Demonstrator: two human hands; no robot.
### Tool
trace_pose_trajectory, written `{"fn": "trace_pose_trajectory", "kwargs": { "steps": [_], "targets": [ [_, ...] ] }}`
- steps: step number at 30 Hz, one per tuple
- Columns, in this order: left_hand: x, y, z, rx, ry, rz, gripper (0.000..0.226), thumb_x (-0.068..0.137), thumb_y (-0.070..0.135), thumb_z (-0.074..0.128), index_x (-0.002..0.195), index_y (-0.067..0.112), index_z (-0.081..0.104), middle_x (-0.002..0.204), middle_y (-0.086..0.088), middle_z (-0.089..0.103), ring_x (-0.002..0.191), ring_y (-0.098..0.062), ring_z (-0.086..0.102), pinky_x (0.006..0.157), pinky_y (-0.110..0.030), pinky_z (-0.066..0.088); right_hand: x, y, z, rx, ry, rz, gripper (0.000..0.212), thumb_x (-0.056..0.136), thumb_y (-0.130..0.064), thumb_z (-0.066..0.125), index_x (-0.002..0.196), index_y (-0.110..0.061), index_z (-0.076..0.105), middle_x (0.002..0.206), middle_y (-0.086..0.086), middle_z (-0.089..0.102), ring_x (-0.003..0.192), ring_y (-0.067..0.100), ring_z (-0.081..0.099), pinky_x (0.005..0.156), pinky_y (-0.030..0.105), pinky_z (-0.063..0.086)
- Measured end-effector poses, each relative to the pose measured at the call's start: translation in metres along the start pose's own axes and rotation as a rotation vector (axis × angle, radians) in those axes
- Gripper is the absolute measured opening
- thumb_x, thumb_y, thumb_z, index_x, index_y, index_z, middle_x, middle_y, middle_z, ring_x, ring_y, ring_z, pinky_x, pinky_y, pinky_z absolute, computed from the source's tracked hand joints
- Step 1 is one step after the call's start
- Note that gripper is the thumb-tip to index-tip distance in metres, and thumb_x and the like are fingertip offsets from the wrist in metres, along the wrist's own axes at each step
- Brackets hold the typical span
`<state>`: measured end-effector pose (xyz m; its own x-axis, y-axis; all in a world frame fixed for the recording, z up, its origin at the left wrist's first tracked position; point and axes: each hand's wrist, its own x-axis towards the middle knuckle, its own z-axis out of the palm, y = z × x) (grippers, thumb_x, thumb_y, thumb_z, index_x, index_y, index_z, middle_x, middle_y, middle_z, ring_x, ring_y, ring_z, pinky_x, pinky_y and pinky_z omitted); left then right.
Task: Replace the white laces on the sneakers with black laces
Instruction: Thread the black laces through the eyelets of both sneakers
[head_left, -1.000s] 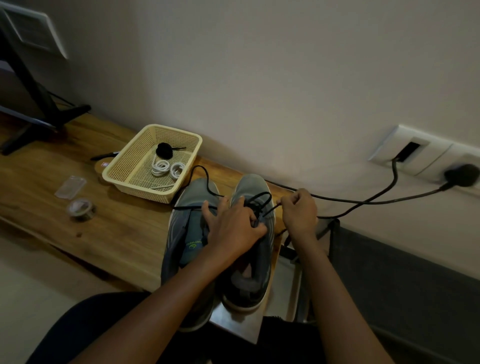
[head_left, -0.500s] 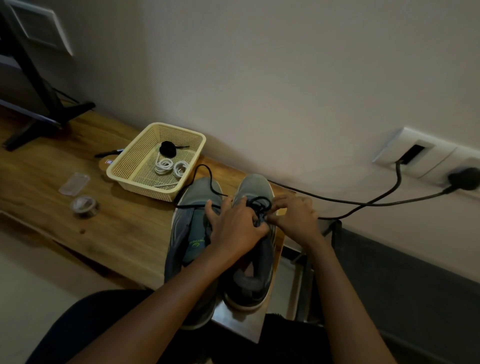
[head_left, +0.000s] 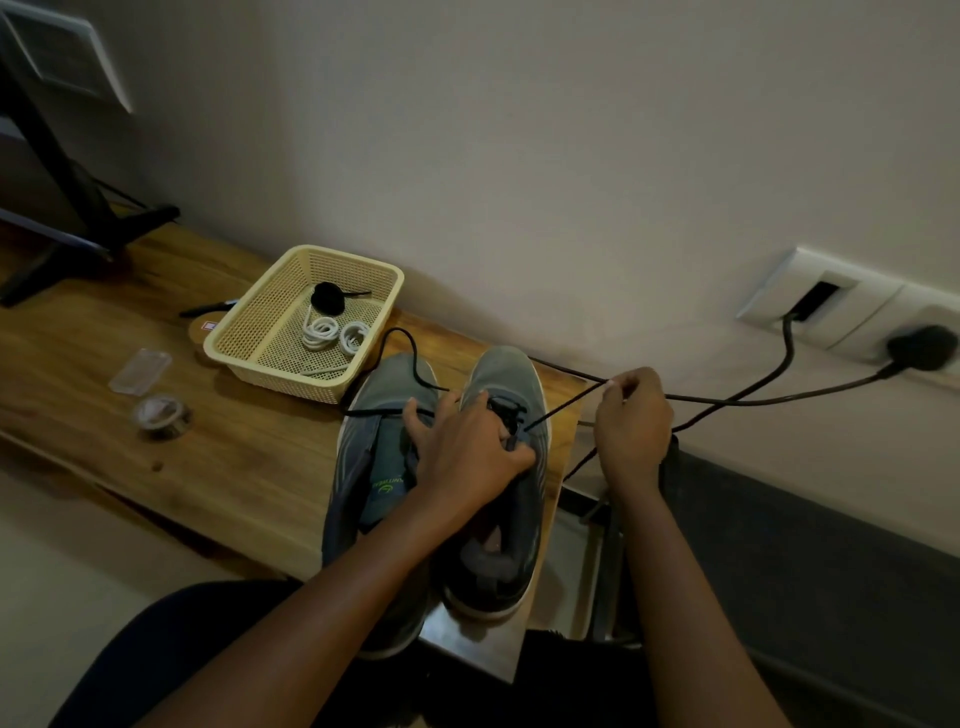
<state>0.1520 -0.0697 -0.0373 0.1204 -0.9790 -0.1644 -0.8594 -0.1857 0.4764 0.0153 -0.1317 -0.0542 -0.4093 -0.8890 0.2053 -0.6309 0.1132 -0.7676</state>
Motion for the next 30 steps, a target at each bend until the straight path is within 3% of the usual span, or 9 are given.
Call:
{"fn": "trace_pose_trajectory", "kwargs": {
  "steps": [6, 13, 15, 17, 19, 22, 25, 27, 30],
  "targets": [
    [-0.002, 0.001, 0.002, 0.019, 0.004, 0.009, 0.024, 0.085, 0.045, 0.056, 0.077, 0.024, 0.065, 0.150, 0.007, 0.035, 0.142, -0.019, 0.016, 0.112, -0.054, -0.002, 0.008, 0.002, -0.002, 0.261, 0.119, 0.214, 0.005, 0.096, -0.011, 0.046, 0.093, -0.013, 0.048, 0.088, 0.007, 0.059, 0.083, 0.032, 0.064, 0.076, 0.049, 0.055],
    [-0.001, 0.001, 0.001, 0.029, -0.010, -0.001, 0.024, 0.087, 0.045, 0.056, 0.073, 0.025, 0.061, 0.152, 0.006, 0.033, 0.143, -0.019, 0.016, 0.112, -0.054, 0.000, 0.007, -0.006, -0.003, 0.283, 0.146, 0.176, 0.003, 0.096, -0.014, 0.048, 0.094, -0.013, 0.049, 0.077, -0.004, 0.052, 0.083, 0.031, 0.063, 0.074, 0.052, 0.054],
    [-0.001, 0.001, 0.002, 0.030, -0.010, -0.004, 0.024, 0.087, 0.045, 0.057, 0.075, 0.026, 0.062, 0.152, 0.007, 0.033, 0.143, -0.019, 0.016, 0.112, -0.054, 0.000, 0.006, -0.009, -0.004, 0.286, 0.166, 0.144, 0.003, 0.097, -0.014, 0.048, 0.096, -0.011, 0.050, 0.075, -0.007, 0.048, 0.078, 0.026, 0.061, 0.070, 0.043, 0.055],
    [0.000, 0.001, 0.003, 0.031, -0.003, -0.005, 0.023, 0.086, 0.046, 0.057, 0.079, 0.025, 0.065, 0.150, 0.007, 0.035, 0.142, -0.018, 0.017, 0.112, -0.053, 0.001, 0.002, -0.014, -0.008, 0.266, 0.184, 0.090, 0.008, 0.097, -0.013, 0.047, 0.100, -0.007, 0.052, 0.076, -0.008, 0.047, 0.068, 0.009, 0.052, 0.058, 0.019, 0.045],
    [0.001, 0.000, 0.003, 0.023, 0.004, 0.001, 0.022, 0.086, 0.045, 0.059, 0.081, 0.025, 0.066, 0.148, 0.008, 0.038, 0.142, -0.018, 0.018, 0.112, -0.052, 0.001, 0.000, -0.021, -0.014, 0.274, 0.125, -0.011, 0.006, 0.095, -0.010, 0.051, 0.096, -0.006, 0.055, 0.074, -0.009, 0.048, 0.064, 0.002, 0.046, 0.056, 0.017, 0.040],
    [0.002, -0.005, 0.004, -0.055, 0.007, 0.034, 0.023, 0.086, 0.044, 0.060, 0.091, 0.023, 0.066, 0.141, 0.007, 0.045, 0.137, -0.018, 0.028, 0.112, -0.046, 0.013, 0.004, -0.035, -0.030, 0.294, -0.077, -0.156, 0.010, 0.088, -0.006, 0.058, 0.081, -0.011, 0.058, 0.070, -0.005, 0.056, 0.067, 0.011, 0.054, 0.064, 0.033, 0.051],
    [0.005, -0.008, 0.000, -0.398, 0.077, 0.052, 0.019, 0.093, 0.036, 0.055, 0.098, 0.019, 0.064, 0.101, 0.005, 0.061, 0.103, -0.015, 0.057, 0.085, -0.032, 0.044, 0.000, -0.050, -0.046, 0.339, -0.226, -0.214, 0.018, 0.084, -0.002, 0.061, 0.074, -0.016, 0.060, 0.070, 0.000, 0.060, 0.067, 0.012, 0.057, 0.062, 0.030, 0.050],
    [0.008, -0.008, -0.014, -0.576, 0.179, 0.030, 0.017, 0.098, 0.024, 0.047, 0.098, 0.018, 0.062, 0.083, 0.009, 0.058, 0.078, -0.007, 0.057, 0.065, -0.022, 0.043, -0.007, -0.064, -0.054, 0.412, -0.303, -0.212, 0.018, 0.083, 0.001, 0.063, 0.073, -0.013, 0.063, 0.068, 0.002, 0.061, 0.060, 0.007, 0.056, 0.057, 0.022, 0.048],
    [0.013, -0.009, -0.043, -0.626, 0.313, 0.009, 0.018, 0.096, 0.015, 0.047, 0.095, 0.018, 0.064, 0.084, 0.008, 0.059, 0.075, -0.005, 0.054, 0.063, -0.023, 0.041, -0.016, -0.085, -0.065, 0.526, -0.434, -0.233, 0.013, 0.082, 0.004, 0.064, 0.074, -0.007, 0.065, 0.063, 0.005, 0.060, 0.052, 0.004, 0.054, 0.052, 0.017, 0.045]
  ]
}}
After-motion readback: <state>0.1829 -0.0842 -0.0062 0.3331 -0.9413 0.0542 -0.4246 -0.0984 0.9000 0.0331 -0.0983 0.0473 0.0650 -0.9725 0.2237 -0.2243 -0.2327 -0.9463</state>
